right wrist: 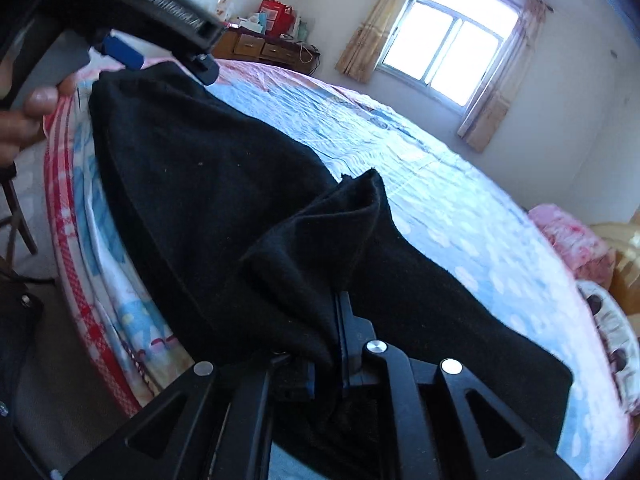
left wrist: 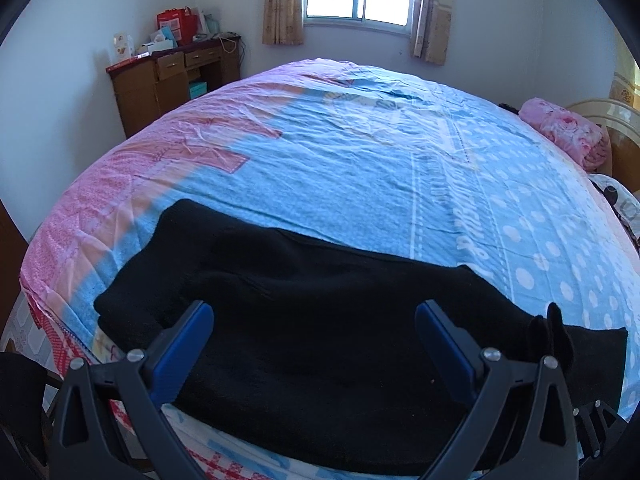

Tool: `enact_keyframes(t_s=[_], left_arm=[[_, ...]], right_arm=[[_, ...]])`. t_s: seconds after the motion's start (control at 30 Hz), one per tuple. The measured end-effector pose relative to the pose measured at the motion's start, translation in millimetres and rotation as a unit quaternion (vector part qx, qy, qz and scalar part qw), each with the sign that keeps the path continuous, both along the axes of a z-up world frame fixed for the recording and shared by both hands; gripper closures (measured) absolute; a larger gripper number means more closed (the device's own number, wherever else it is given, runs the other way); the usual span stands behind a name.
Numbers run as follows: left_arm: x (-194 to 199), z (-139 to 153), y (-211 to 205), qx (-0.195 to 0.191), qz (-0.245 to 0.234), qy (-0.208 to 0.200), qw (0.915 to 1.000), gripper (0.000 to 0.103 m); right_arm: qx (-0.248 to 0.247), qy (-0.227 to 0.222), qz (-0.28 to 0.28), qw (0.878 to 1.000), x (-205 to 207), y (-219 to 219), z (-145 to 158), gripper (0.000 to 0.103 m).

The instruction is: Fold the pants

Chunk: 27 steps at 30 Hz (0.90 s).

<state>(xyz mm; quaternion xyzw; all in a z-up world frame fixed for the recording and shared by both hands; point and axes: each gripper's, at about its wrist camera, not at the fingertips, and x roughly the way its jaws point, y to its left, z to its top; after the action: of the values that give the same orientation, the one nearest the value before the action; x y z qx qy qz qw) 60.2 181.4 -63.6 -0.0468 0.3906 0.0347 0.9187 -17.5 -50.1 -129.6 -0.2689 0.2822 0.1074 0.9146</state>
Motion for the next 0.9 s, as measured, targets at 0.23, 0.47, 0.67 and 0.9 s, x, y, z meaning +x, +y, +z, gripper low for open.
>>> enact_keyframes(t_s=[0.23,0.47,0.67,0.9], left_arm=[[-2,2,-12,0.009,-0.024,-0.008,0.9996,0.0],[-9,13,-17,0.005,-0.033,-0.016,0.9993,0.0],[-14,27,-71,0.011,-0.108,-0.038,0.9933,0.0],[-14,23,-172,0.052,-0.207,-0.033,0.9764,0.0]], right_arm=[[-0.015,0.008,0.02,1.0,0,12,5,0.074],[0.215,0.119,0.133,0.96,-13,-18,48,0.034],[0.259,0.026,-0.012,0.965,-1,-124,101,0.067],[0.246,0.105,-0.067,0.961,10,-151,41,0.074]])
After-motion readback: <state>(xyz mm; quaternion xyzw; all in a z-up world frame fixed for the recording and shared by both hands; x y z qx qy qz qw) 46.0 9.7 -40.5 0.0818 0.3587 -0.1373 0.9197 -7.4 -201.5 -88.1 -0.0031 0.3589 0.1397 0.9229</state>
